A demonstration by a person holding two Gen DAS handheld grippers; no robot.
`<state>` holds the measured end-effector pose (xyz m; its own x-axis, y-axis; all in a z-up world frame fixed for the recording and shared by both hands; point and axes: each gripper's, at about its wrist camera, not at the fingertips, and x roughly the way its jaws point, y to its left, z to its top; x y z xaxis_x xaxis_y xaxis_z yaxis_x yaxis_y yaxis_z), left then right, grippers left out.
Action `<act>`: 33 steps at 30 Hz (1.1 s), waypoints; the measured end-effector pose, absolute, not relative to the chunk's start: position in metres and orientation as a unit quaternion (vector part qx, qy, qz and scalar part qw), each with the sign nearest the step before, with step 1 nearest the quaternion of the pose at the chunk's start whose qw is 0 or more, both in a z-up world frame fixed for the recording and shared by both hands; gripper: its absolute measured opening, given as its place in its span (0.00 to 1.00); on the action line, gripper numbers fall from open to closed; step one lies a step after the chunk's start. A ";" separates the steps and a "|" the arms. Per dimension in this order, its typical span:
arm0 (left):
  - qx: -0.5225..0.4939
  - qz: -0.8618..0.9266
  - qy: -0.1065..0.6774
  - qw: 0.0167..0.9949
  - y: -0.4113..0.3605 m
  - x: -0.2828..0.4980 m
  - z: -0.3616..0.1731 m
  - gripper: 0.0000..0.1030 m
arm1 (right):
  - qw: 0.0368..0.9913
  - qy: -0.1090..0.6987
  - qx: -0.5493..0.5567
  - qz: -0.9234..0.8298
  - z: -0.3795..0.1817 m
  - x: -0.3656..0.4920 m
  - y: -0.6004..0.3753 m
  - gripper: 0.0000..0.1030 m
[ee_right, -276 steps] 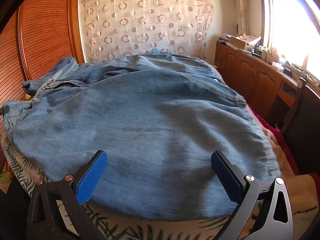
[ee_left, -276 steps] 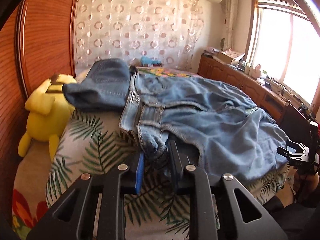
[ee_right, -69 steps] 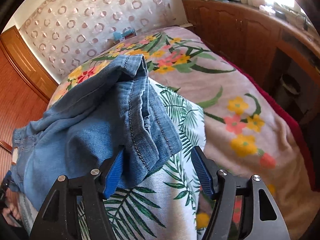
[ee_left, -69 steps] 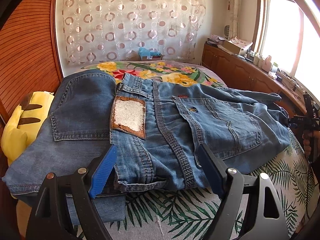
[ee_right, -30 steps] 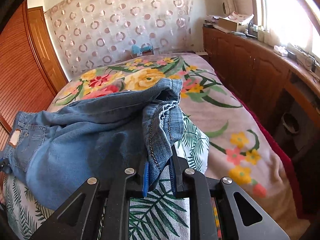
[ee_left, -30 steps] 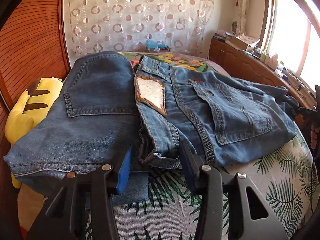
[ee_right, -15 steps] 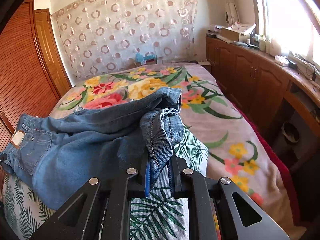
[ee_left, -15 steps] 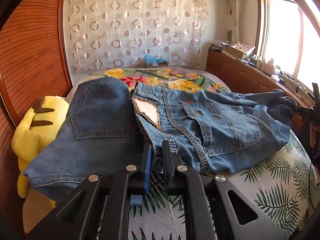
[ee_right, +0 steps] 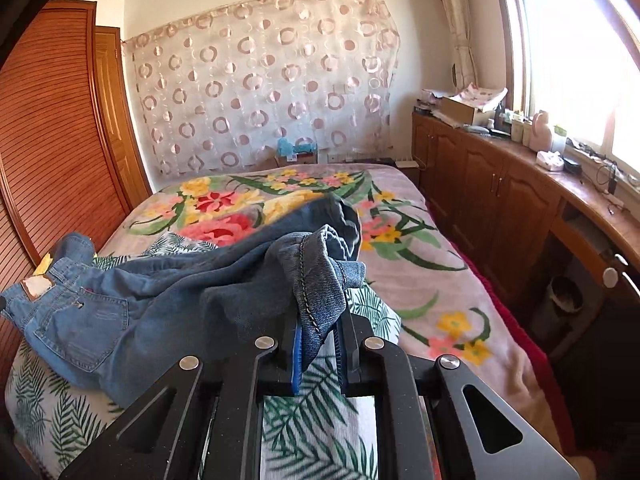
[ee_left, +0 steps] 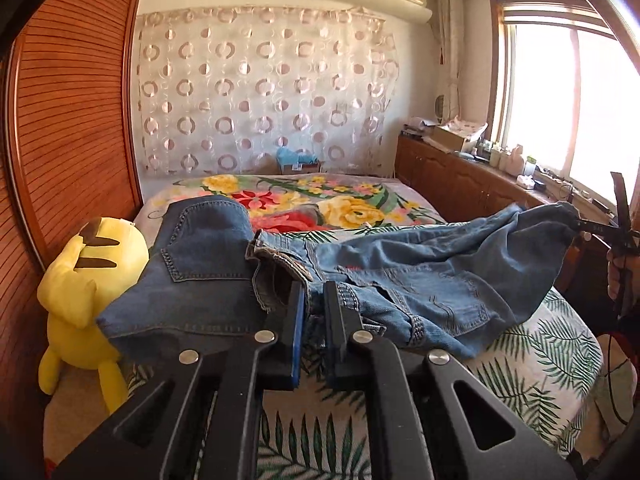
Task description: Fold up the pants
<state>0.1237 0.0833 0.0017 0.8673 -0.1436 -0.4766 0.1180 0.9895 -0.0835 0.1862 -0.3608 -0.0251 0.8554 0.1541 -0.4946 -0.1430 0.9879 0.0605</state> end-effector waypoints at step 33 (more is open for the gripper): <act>-0.047 -0.042 0.304 0.951 0.122 0.024 -0.046 0.19 | 0.934 0.343 0.034 0.096 -0.094 0.102 -0.397 0.14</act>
<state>0.0238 0.1220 -0.0460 0.8120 -0.1085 -0.5735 0.0518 0.9921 -0.1143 0.1021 -0.3973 -0.0940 0.7469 0.2023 -0.6334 -0.1553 0.9793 0.1296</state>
